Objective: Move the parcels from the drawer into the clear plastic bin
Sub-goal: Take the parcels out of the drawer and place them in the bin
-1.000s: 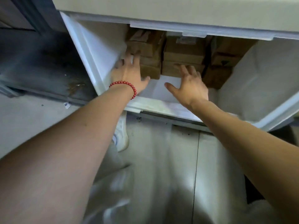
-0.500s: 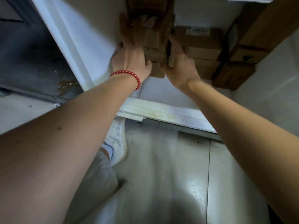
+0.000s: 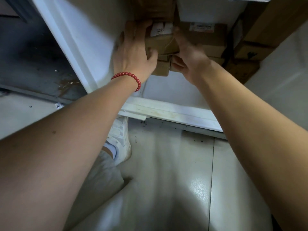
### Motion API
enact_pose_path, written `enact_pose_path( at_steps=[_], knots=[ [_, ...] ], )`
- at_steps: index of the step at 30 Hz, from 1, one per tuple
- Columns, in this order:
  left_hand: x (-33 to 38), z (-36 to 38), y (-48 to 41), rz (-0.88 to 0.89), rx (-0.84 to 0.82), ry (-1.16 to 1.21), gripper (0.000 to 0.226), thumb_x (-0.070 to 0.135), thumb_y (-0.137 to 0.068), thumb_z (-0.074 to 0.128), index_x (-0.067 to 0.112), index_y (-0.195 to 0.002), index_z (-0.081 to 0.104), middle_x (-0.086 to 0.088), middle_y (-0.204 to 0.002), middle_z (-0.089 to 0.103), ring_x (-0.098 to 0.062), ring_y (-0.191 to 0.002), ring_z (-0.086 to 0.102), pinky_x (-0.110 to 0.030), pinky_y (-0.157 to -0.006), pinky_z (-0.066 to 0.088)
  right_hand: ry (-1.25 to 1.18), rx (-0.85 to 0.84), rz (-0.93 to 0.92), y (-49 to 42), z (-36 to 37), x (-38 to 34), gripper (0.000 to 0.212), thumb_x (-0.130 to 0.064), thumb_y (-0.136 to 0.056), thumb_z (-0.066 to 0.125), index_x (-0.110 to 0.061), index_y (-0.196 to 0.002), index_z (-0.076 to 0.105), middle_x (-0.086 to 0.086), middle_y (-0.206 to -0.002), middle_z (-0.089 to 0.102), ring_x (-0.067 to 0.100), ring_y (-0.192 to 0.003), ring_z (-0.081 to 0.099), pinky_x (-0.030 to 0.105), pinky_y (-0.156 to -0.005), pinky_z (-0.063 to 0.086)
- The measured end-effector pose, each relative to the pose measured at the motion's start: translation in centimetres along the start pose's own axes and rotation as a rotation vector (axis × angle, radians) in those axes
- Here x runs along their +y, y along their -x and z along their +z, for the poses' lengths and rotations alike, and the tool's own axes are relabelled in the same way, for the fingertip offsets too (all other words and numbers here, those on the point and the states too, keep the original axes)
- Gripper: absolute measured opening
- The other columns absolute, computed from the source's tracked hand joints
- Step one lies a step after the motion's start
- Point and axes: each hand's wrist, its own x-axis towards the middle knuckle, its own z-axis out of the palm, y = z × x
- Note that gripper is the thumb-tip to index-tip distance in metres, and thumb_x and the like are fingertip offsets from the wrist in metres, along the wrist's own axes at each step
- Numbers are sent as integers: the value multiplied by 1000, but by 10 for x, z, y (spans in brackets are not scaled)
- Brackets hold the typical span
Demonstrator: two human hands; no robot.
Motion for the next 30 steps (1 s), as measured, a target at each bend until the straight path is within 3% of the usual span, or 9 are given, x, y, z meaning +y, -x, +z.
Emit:
enact_pose_path(
  at_steps=[4,6,7,8,9,11,15,20,30],
  knots=[
    [11,-11,-5,-61,9,86,58,36,-84,24,29,-139,43,-9,-139,40,-33,-108,52,-36,-84,41,-91,-86,57,5,-7,-9,32,-45,-91,60,-16,-86,49,-6,-45,39,8,-48,45,37,-102,46],
    [16,-13,-8,-110,-1,124,57,40,-86,21,32,-138,44,-9,-140,39,-32,-113,51,-38,-90,42,-116,-69,88,11,-12,-11,28,-38,-95,57,-11,-93,50,1,-57,52,13,-63,58,39,-104,44],
    [18,-13,-10,-132,-3,148,55,41,-88,20,32,-136,45,-10,-141,40,-32,-115,50,-38,-93,42,-116,-73,91,13,-16,-10,24,-34,-98,52,-10,-101,50,11,-73,63,26,-108,57,41,-106,43],
    [20,-12,-13,-150,0,164,52,41,-90,21,30,-134,47,-11,-141,40,-32,-117,49,-38,-93,40,-113,-88,100,15,-19,-9,24,-30,-101,46,-9,-112,52,24,-95,67,25,-79,52,42,-107,42],
    [23,-11,-15,-162,3,167,49,41,-93,22,27,-131,49,-12,-141,41,-33,-118,48,-38,-93,39,-122,-104,106,18,-21,-9,29,-28,-102,41,-8,-121,51,31,-121,58,42,-118,54,41,-107,41],
    [29,-6,-14,-167,0,170,44,40,-94,26,20,-121,55,-14,-139,43,-32,-117,49,-36,-90,36,-170,-128,98,19,-23,-7,40,-32,-102,43,-13,-137,42,24,-145,42,39,-130,46,40,-106,41],
    [32,12,0,-206,20,229,41,40,-93,31,22,-115,61,-14,-135,44,-32,-114,48,-34,-93,40,-237,-133,86,14,-20,0,65,-42,-96,53,-23,-149,20,3,-129,50,29,-122,53,48,-108,40],
    [23,18,10,-114,78,366,31,33,-94,42,20,-114,62,-8,-121,52,-11,-97,44,-3,-68,27,-166,-149,106,14,-20,4,51,-43,-97,49,-14,-138,42,9,-126,60,27,-116,56,42,-104,42],
    [37,-4,30,-256,-171,429,63,52,-91,50,37,-147,26,-4,-153,25,-25,-136,33,-34,-107,34,-161,99,236,67,-44,7,48,-46,-91,56,-9,-122,54,6,-102,61,14,-83,56,21,-62,49]
  ],
)
